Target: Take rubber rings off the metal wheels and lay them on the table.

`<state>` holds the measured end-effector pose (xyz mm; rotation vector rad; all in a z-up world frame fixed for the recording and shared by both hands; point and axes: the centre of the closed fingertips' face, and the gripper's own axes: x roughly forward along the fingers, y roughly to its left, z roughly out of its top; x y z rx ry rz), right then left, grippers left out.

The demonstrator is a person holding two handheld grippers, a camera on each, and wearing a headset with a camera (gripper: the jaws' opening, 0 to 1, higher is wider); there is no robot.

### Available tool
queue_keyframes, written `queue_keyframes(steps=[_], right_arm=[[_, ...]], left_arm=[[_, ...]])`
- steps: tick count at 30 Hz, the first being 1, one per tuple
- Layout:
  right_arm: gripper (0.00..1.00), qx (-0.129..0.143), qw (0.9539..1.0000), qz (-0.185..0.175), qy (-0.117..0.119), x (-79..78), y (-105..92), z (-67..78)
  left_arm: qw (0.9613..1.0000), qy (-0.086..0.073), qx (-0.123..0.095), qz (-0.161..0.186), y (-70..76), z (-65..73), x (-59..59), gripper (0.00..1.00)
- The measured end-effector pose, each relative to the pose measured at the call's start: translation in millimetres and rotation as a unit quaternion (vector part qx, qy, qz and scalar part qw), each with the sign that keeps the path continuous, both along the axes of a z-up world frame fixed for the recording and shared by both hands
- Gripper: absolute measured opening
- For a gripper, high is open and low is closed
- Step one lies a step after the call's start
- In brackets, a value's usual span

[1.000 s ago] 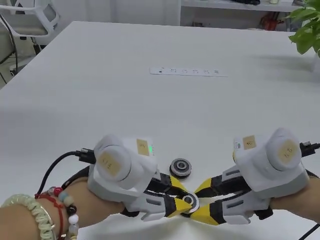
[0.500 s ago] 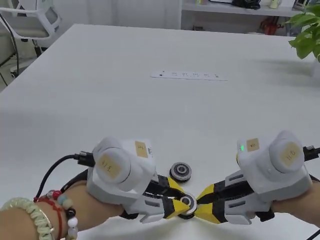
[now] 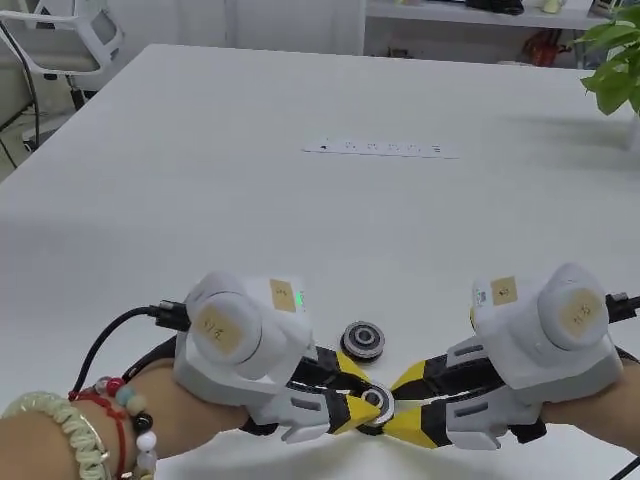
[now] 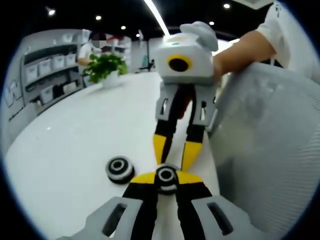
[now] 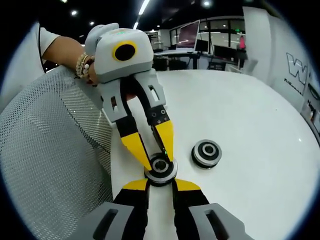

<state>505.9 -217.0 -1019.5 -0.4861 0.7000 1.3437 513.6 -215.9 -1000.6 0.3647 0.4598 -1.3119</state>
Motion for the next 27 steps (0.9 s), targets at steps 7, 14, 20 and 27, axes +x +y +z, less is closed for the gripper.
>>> queue_keyframes(steps=[7,14,20,27], right_arm=[[0.11,-0.009,0.9998,0.011,-0.011,0.0,-1.4,-0.3],[0.01,-0.018,0.9997,0.007,-0.018,2.1,-4.0,-1.1],[0.0,-0.028,0.9993,-0.024,0.007,5.7,-5.5,-1.3],[0.0,-0.003,0.9919,-0.102,0.076,12.1,-8.6,3.8]], left_arm=[[1.0,0.0,0.0,0.002,0.2,-0.1,0.2,0.13],[1.0,0.001,0.001,0.003,0.3,-0.6,0.3,0.13],[1.0,0.002,0.001,0.005,0.3,-0.6,0.8,0.13],[1.0,0.001,0.002,0.007,0.6,-0.4,1.6,0.13]])
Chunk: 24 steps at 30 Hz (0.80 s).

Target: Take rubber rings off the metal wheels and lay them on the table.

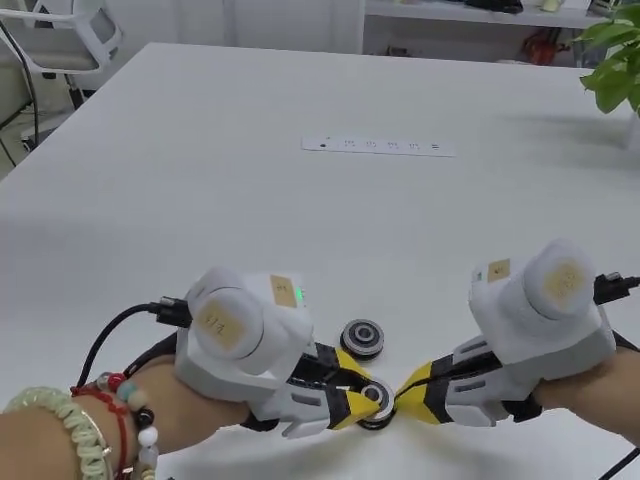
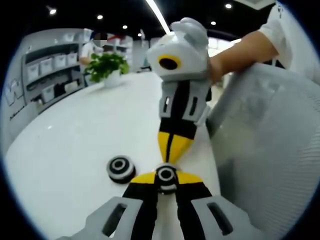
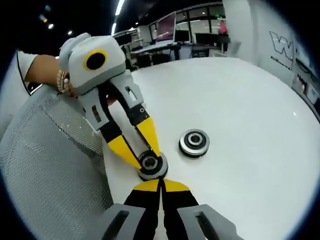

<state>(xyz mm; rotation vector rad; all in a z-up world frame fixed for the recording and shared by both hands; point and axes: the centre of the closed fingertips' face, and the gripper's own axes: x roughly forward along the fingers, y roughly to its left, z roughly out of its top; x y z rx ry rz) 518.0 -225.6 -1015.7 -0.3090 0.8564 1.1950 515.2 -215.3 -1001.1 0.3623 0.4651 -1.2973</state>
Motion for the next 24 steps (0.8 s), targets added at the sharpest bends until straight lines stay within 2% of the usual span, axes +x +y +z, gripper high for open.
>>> queue_keyframes(steps=[2,3,4,5,7,10,12,13,14,15,16,17,19,24], right_arm=[[0.0,0.02,0.9995,-0.02,0.012,3.6,-0.9,3.9],[0.0,0.024,0.9989,-0.032,0.024,3.8,-1.6,5.0],[0.0,0.031,0.9975,-0.045,0.046,2.7,-1.9,5.4],[0.0,0.047,0.996,-0.057,0.05,4.8,0.4,8.5],[0.0,0.047,0.9931,-0.076,0.076,4.7,-0.5,6.8],[0.0,0.054,0.9856,-0.112,0.114,5.8,-2.1,1.0],[0.0,0.058,0.9834,-0.119,0.124,5.3,-2.8,1.8],[0.0,0.061,0.9805,-0.129,0.135,4.8,-2.9,3.4],[0.0,0.072,0.9792,-0.13,0.138,5.7,-1.2,6.5],[0.0,0.086,0.9758,-0.136,0.148,6.1,0.1,11.3],[0.0,0.082,0.9746,-0.142,0.153,4.2,2.6,10.3],[0.0,0.079,0.9769,-0.136,0.145,2.7,3.2,11.3],[0.0,0.074,0.9776,-0.135,0.144,1.7,3.6,11.4],[0.0,0.08,0.9748,-0.138,0.156,0.3,6.2,11.9]], left_arm=[[1.0,0.001,0.0,0.001,0.3,0.1,0.3,0.13],[1.0,0.001,0.0,0.003,0.6,0.2,0.7,0.13],[1.0,0.0,0.0,0.002,0.7,0.2,0.7,0.13],[1.0,0.0,0.0,0.002,0.7,0.2,0.7,0.13],[1.0,-0.001,0.0,0.002,0.9,0.2,0.8,0.13],[1.0,0.0,-0.002,0.003,0.9,0.2,0.8,0.13],[1.0,0.0,-0.001,0.002,1.0,0.2,0.8,0.13],[1.0,0.0,-0.001,0.002,0.9,0.2,0.8,0.13],[1.0,-0.001,-0.001,0.002,0.9,0.2,0.7,0.13],[1.0,-0.003,0.0,0.002,0.9,0.2,0.9,0.13],[1.0,-0.004,0.0,0.002,0.6,0.1,1.1,0.13],[1.0,-0.005,0.001,0.002,0.6,0.1,1.3,0.13],[1.0,-0.006,0.001,0.001,0.6,0.1,1.2,0.13],[1.0,-0.006,0.002,0.0,0.7,0.1,1.1,0.13]])
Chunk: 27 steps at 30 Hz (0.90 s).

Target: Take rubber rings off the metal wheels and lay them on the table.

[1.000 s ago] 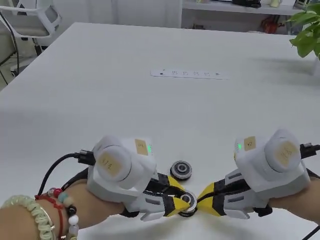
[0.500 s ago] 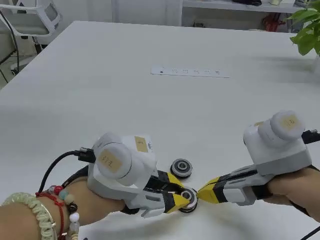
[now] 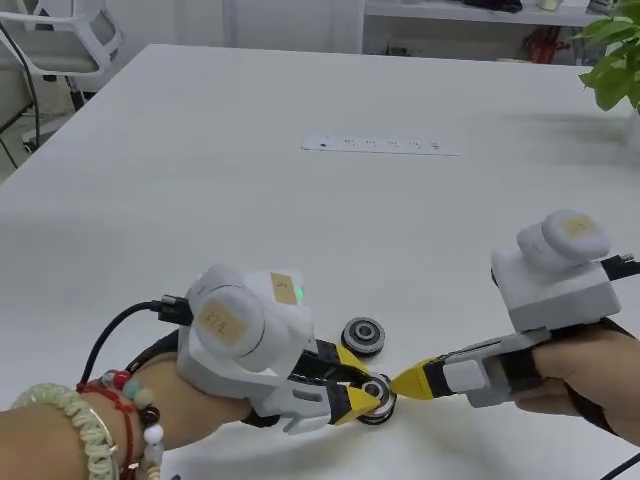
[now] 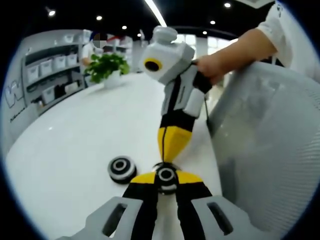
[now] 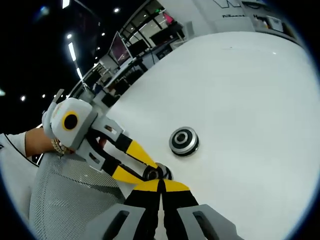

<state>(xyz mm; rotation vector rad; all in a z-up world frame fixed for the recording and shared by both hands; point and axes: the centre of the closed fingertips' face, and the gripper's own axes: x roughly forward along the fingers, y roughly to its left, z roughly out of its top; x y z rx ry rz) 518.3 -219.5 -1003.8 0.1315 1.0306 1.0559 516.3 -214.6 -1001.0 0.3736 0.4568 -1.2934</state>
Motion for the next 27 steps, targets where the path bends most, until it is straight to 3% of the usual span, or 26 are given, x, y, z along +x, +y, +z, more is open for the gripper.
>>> queue_keyframes(steps=[9,15,16,17,18,19,20,21,24,26,27], right_arm=[[0.0,0.007,1.0,0.007,-0.001,-0.4,4.9,2.4],[0.0,0.028,0.9995,0.012,0.006,-2.8,11.0,7.6],[0.0,0.059,0.9976,0.031,0.017,-10.5,18.3,16.6],[0.0,0.098,0.9951,0.01,0.013,-4.1,27.6,28.6],[0.0,0.09,0.9957,0.004,0.022,-5.0,27.5,29.8],[0.0,0.039,0.9988,0.025,-0.015,-2.8,19.4,16.7],[0.0,0.041,0.9984,0.026,-0.028,-2.2,21.9,17.1],[0.0,0.039,0.9988,0.027,-0.011,-5.4,22.1,16.2],[0.0,0.038,0.9992,0.007,0.004,1.2,14.8,13.8],[0.0,0.028,0.9996,0.001,0.004,2.9,11.1,10.4],[0.0,0.022,0.9998,-0.002,0.004,4.1,9.8,7.8]], left_arm=[[1.0,0.0,0.0,-0.001,0.3,-0.1,0.5,0.13],[1.0,0.0,0.0,0.0,0.3,-0.1,0.5,0.13],[1.0,0.0,0.0,0.0,0.2,-0.1,0.6,0.13],[1.0,0.0,0.0,0.0,0.2,-0.1,0.7,0.13],[1.0,0.0,0.0,0.0,0.2,-0.1,0.7,0.13],[1.0,0.0,-0.001,0.001,0.2,-0.1,0.9,0.13],[1.0,0.0,-0.001,0.001,0.2,-0.1,0.8,0.13],[1.0,0.0,-0.001,0.001,0.2,-0.1,0.9,0.13],[1.0,0.003,-0.002,0.003,0.2,0.0,1.0,0.13],[0.9999,0.01,-0.008,0.001,0.5,0.3,0.8,0.14],[0.9997,0.022,-0.01,0.005,1.3,0.5,0.8,0.14]])
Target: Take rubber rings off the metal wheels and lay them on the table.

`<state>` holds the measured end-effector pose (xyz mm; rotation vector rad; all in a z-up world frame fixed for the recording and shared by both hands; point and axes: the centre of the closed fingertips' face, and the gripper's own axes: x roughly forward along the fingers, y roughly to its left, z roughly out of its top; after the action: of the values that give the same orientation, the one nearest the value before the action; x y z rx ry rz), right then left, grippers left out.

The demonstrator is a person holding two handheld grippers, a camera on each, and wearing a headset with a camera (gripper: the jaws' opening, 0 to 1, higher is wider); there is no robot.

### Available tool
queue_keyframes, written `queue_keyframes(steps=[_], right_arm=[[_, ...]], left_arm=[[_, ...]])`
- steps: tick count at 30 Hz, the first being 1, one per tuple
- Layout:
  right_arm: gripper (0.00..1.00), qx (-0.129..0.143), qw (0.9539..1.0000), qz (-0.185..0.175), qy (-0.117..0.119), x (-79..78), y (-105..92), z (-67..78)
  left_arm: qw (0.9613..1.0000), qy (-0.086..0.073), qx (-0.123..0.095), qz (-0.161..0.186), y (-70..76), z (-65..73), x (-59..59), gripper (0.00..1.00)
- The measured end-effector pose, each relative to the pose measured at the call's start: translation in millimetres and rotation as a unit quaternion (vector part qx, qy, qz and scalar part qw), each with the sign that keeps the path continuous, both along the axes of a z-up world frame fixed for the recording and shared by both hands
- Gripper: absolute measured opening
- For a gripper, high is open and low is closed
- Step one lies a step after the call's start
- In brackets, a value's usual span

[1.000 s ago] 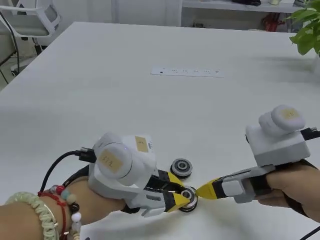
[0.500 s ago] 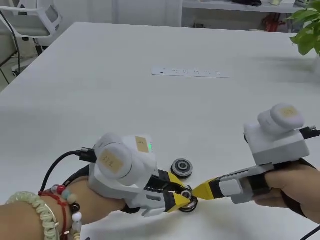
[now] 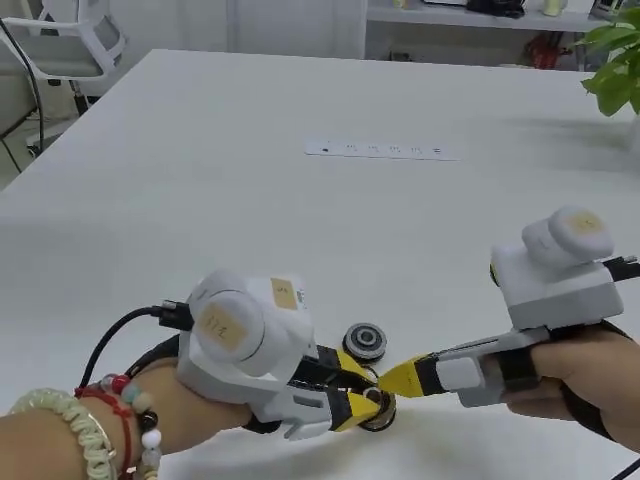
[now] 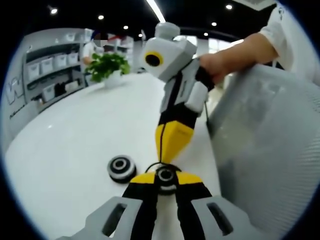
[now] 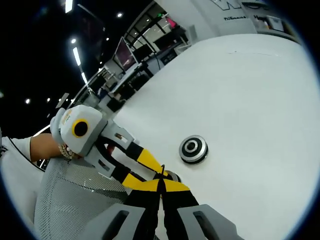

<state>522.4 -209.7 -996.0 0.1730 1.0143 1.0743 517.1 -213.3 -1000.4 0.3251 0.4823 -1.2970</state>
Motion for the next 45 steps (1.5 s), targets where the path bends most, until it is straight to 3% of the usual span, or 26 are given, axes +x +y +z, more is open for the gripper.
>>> queue_keyframes(steps=[5,10,13,16,19,23,25,29,34,36,40,45], right_arm=[[0.0,-0.019,0.9998,-0.001,0.008,-1.1,-3.1,-7.6],[0.0,-0.015,0.9999,-0.005,0.004,1.7,-4.5,-2.2],[0.0,-0.008,0.9998,-0.015,0.003,5.7,-7.6,0.3],[0.0,-0.009,0.9996,-0.026,-0.007,11.3,-9.6,4.6],[0.0,0.004,0.9993,-0.036,-0.011,13.8,-9.9,12.6],[0.0,0.008,0.9987,-0.045,-0.02,18.0,-12.0,17.6],[0.0,0.011,0.9983,-0.053,-0.022,20.0,-13.4,19.3],[0.0,0.016,0.9978,-0.057,-0.029,20.6,-13.3,25.2],[0.0,0.035,0.9967,-0.064,-0.035,22.4,-11.8,35.8],[0.0,0.045,0.9958,-0.071,-0.037,24.1,-12.5,40.7],[0.0,0.058,0.9943,-0.08,-0.04,27.4,-13.2,47.6],[0.0,0.064,0.9926,-0.087,-0.055,31.9,-14.1,55.8]], left_arm=[[0.9998,0.008,-0.002,-0.016,0.5,0.6,-5.6,0.16],[0.999,-0.004,0.014,-0.042,-0.5,3.2,-9.7,0.24],[0.9993,-0.005,0.002,-0.038,0.0,13.4,-6.6,0.26],[0.9994,-0.005,-0.015,-0.03,2.8,25.9,-2.3,0.34],[0.9993,-0.024,-0.02,-0.022,8.5,40.3,3.2,0.41],[0.9988,-0.031,-0.032,-0.018,14.7,60.6,4.8,0.52],[0.9983,-0.044,-0.032,-0.019,19.9,71.4,6.9,0.57],[0.9979,-0.057,-0.002,-0.03,33.4,79.3,2.5,0.68],[0.9981,-0.057,0.003,-0.022,48.9,85.6,-6.5,0.72],[0.998,-0.063,0.005,0.0,61.2,90.0,-6.2,0.73],[0.997,-0.064,-0.018,0.038,77.3,100.5,-9.2,0.76],[0.9954,-0.068,-0.009,0.067,95.8,96.3,-16.1,0.77]])
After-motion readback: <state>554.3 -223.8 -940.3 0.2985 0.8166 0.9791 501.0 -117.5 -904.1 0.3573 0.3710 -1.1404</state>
